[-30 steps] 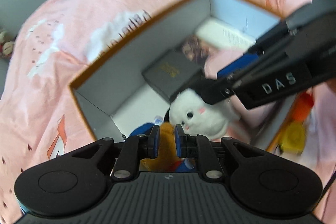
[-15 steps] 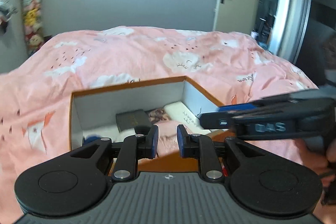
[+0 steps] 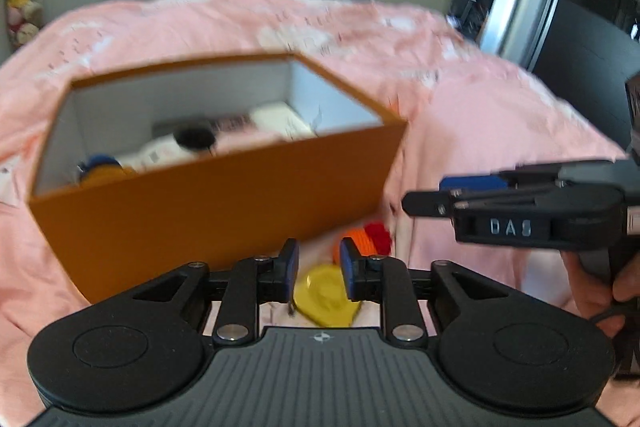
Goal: Organize objects
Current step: 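Grasp the yellow tape measure with the left gripper while the right gripper grasps the orange crochet toy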
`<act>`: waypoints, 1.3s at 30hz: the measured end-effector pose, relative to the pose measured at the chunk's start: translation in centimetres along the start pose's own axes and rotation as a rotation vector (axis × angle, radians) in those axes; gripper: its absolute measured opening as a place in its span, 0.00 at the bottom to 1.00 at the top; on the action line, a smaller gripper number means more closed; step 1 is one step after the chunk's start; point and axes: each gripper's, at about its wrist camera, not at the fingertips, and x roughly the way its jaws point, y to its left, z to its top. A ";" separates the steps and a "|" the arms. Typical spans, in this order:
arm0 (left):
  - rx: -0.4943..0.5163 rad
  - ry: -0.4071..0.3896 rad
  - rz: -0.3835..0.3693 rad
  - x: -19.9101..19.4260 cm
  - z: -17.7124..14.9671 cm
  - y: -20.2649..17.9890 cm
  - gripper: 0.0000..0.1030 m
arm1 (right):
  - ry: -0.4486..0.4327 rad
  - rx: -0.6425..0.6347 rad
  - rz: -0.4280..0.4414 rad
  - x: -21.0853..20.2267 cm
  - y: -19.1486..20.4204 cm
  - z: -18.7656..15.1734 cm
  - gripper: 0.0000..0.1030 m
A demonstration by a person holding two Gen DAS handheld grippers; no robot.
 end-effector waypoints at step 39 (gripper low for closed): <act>0.169 0.094 -0.011 8.5 -4.1 -1.4 0.69 | 0.138 0.114 0.181 7.5 -2.1 -2.8 0.53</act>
